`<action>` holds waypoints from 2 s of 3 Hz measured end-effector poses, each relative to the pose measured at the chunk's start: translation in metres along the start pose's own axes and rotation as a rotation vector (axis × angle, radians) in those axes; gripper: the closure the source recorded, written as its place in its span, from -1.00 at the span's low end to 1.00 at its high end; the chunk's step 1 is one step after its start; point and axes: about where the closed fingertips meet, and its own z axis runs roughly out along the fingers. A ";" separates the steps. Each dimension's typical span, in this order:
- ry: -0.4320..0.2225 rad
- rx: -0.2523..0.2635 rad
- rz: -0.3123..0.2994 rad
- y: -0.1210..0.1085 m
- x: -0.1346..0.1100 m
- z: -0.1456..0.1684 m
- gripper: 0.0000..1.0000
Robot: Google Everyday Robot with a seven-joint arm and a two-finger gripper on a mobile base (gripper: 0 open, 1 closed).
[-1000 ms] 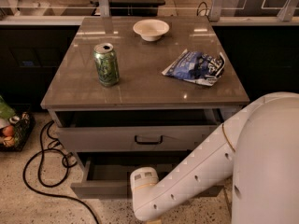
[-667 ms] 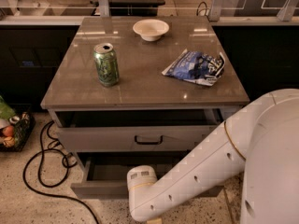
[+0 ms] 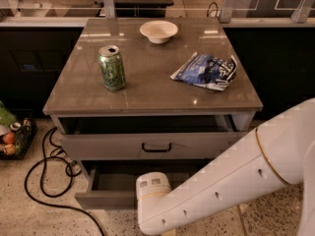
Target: Open middle drawer
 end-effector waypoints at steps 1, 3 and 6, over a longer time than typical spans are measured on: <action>0.001 0.002 0.000 0.000 0.001 0.000 -0.22; 0.003 0.002 0.000 0.000 0.002 0.000 0.71; -0.049 0.101 0.003 -0.023 0.024 -0.026 1.00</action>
Offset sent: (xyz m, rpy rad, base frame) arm 0.0003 -0.0007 0.0008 -0.0010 -0.0020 -0.0002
